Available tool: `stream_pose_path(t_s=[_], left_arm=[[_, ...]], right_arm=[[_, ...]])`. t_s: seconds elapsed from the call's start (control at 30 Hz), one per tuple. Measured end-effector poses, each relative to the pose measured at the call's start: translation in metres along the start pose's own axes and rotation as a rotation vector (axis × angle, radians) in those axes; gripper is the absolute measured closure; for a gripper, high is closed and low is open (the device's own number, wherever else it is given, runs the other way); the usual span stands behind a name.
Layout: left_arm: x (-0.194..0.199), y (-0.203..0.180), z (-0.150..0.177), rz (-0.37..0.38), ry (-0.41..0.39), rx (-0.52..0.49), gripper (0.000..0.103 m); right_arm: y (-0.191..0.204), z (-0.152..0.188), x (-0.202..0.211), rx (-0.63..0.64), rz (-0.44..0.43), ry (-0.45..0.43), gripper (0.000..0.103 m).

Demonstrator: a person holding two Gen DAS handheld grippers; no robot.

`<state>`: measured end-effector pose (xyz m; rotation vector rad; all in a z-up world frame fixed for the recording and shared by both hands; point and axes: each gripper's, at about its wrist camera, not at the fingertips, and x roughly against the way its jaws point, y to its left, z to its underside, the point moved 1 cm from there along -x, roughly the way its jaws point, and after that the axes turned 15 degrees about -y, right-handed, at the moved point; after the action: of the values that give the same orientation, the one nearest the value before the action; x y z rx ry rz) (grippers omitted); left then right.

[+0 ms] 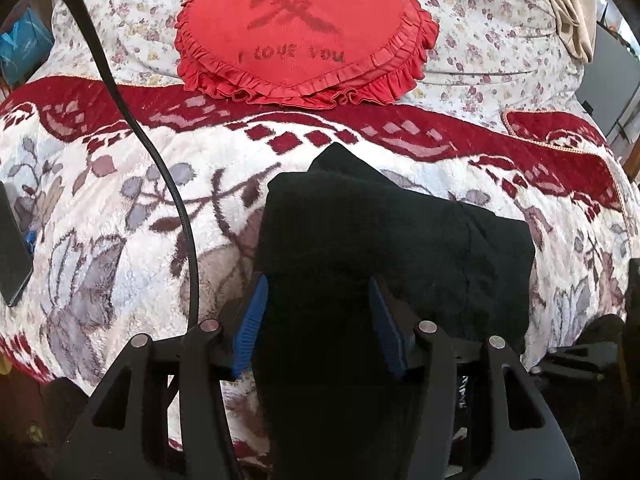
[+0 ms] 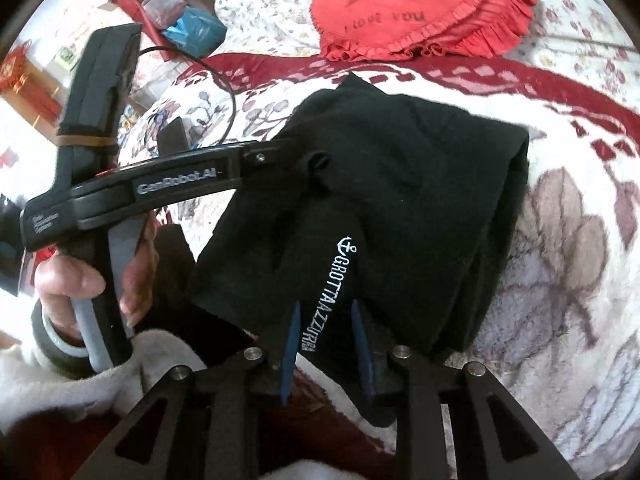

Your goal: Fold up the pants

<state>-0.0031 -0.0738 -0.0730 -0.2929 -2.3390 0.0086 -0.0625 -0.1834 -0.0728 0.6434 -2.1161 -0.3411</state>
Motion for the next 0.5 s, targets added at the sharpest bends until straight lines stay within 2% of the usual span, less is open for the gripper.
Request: stream_pose_path(t_s=[0.03,0.1,0.17,0.2,0.27,0.33,0.5], left_arm=[[0.000,0.000,0.000,0.003,0.001,0.005,0.051],[0.002,0.004,-0.001,0.021,0.010,0.025,0.051],[0.007,0.013,-0.003,0.046,0.004,0.056,0.049],[0.009,0.018,-0.003,0.049,-0.002,0.072,0.046],[0.013,0.031,-0.003,0.063,-0.008,0.118,0.029],[0.015,0.043,-0.003,0.100,-0.008,0.171,0.028],[0.003,0.056,0.005,0.110,0.041,0.201,0.028]], right_arm=[[0.000,-0.003,0.004,0.006,0.017,-0.010,0.076],[-0.006,-0.008,0.019,0.002,0.056,-0.050,0.060],[-0.017,-0.010,0.032,-0.031,0.072,-0.092,0.051],[-0.025,-0.009,0.038,-0.058,0.078,-0.111,0.049],[-0.041,-0.007,0.039,-0.112,0.102,-0.111,0.048],[-0.056,-0.007,0.034,-0.160,0.115,-0.105,0.048],[-0.074,-0.007,0.016,-0.255,0.039,-0.127,0.047]])
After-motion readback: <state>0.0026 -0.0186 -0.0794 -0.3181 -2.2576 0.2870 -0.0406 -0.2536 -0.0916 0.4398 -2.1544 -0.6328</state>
